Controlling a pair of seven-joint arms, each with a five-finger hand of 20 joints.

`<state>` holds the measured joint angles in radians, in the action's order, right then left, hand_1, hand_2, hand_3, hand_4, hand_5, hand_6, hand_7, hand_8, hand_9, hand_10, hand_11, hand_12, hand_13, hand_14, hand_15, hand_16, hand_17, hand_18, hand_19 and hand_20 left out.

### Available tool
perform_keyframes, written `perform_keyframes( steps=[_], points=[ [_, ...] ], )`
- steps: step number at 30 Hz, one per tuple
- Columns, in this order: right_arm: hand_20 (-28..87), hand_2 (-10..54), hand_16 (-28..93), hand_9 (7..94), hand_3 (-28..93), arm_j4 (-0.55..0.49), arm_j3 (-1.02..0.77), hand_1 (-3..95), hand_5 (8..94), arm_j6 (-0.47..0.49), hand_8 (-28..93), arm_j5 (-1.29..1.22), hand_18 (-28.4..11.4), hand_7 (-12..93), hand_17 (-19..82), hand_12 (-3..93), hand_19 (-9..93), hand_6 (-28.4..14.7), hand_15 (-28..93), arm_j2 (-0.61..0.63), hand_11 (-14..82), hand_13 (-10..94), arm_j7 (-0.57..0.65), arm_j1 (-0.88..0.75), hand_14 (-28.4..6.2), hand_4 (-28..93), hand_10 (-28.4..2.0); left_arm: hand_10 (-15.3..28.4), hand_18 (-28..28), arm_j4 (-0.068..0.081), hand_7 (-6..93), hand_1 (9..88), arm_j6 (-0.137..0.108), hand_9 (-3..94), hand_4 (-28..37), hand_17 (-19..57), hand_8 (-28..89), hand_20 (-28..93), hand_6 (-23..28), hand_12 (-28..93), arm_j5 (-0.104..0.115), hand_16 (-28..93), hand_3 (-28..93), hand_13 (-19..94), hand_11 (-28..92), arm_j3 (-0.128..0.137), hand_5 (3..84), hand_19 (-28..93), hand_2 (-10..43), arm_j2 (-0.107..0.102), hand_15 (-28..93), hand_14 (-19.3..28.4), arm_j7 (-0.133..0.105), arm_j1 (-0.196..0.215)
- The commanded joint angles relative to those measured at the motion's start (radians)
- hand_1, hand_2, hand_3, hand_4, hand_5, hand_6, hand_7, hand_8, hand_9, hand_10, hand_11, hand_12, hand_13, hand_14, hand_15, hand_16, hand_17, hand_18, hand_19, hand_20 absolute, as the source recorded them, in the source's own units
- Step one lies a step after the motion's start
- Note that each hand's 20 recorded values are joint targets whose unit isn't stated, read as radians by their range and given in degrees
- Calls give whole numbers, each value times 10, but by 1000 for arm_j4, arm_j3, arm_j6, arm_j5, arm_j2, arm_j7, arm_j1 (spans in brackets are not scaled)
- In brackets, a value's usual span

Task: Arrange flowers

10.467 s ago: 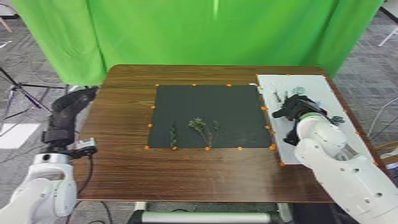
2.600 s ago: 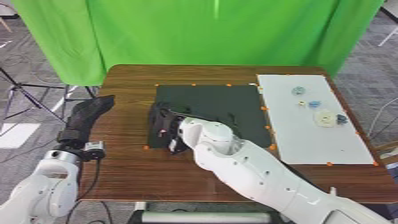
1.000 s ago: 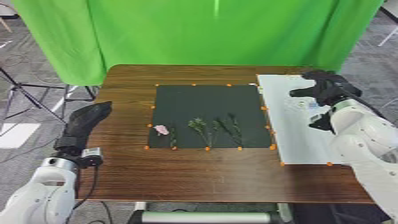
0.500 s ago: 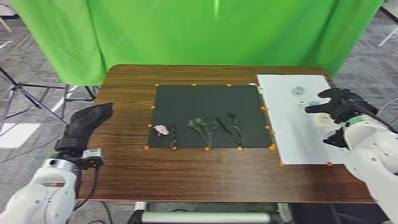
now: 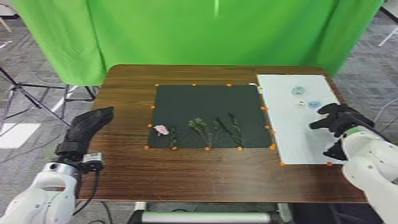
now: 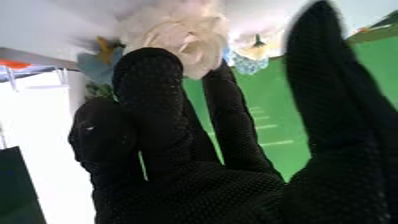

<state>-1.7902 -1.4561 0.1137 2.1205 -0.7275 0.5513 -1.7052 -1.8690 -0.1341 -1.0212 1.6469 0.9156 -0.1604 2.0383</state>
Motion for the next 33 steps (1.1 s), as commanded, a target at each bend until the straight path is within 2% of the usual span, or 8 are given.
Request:
perform_keyframes(
  steps=[1, 6, 13, 18, 23, 26, 31, 33],
  points=[
    [450, -95, 232, 511, 653, 15, 34, 520, 518, -56, -54, 2, -153, 127, 536, 214, 926, -29, 669, -13, 74, 764, 19, -28, -72, -168, -168, 133, 121, -1, 130, 253, 16, 390, -230, 46, -68, 152, 58, 104, -5, 11, 646, 320, 188, -1, 434, 91, 0, 13, 93, 165, 12, 10],
    [458, -95, 239, 612, 622, 27, 66, 622, 606, -177, -3, 7, -133, 160, 563, 217, 927, -27, 659, -6, 123, 795, -17, -21, -53, -175, -150, 133, 121, -1, 130, 253, 15, 388, -229, 46, -67, 151, 58, 105, -4, 12, 645, 320, 189, 0, 434, 91, 2, 11, 92, 165, 14, 7],
    [500, -93, 258, 791, 490, -19, 103, 724, 777, -341, 85, 9, -118, 165, 603, 350, 932, -24, 662, 35, 40, 839, -74, 49, -34, -113, -141, 133, 121, -2, 129, 254, 16, 388, -230, 46, -67, 151, 58, 105, -2, 12, 645, 320, 189, 10, 434, 91, 3, -8, 92, 166, 16, -4],
    [515, -95, 265, 807, 482, -43, 268, 729, 800, -323, 75, -21, -114, 166, 613, 357, 932, -22, 662, 24, 39, 847, -122, 308, -31, -109, -145, 134, 120, -12, 128, 253, 5, 387, -229, 46, -67, 149, 59, 105, 14, 12, 646, 320, 189, 44, 434, 88, 3, -26, 92, 166, 18, 21],
    [524, -95, 272, 806, 482, 48, 579, 728, 801, -271, 69, -65, -113, 168, 613, 362, 932, -20, 662, -115, 37, 845, -226, 641, -30, -109, -144, 133, 117, -15, 129, 253, -20, 388, -230, 42, -67, 144, 58, 105, 46, 12, 645, 318, 189, 59, 433, 77, 3, -29, 91, 165, 8, 35],
    [524, -95, 274, 804, 480, 123, 721, 728, 801, -221, 67, -80, -112, 169, 613, 362, 932, -20, 662, -233, 36, 845, -290, 768, -30, -111, -142, 133, 110, -5, 129, 242, -34, 389, -235, 38, -67, 138, 58, 105, 51, 11, 642, 314, 189, 38, 434, 67, 8, -32, 86, 162, -7, 9],
    [526, -95, 274, 799, 485, 222, 828, 720, 799, -186, 66, -79, -112, 173, 613, 359, 932, -16, 662, -402, 33, 846, -343, 846, -30, -112, -137, 134, 96, 22, 128, 206, -68, 390, -268, 37, -67, 127, 58, 104, 69, 11, 645, 303, 188, -41, 435, 39, 22, -24, 75, 158, -50, -71],
    [526, -95, 274, 799, 486, 253, 842, 720, 799, -160, 65, -56, -112, 175, 613, 359, 932, -14, 662, -455, 33, 846, -355, 854, -30, -114, -136, 134, 93, 29, 128, 193, -59, 391, -277, 36, -66, 128, 58, 104, 65, 11, 646, 302, 187, -60, 439, 35, 27, -18, 75, 157, -52, -91]
  ],
)
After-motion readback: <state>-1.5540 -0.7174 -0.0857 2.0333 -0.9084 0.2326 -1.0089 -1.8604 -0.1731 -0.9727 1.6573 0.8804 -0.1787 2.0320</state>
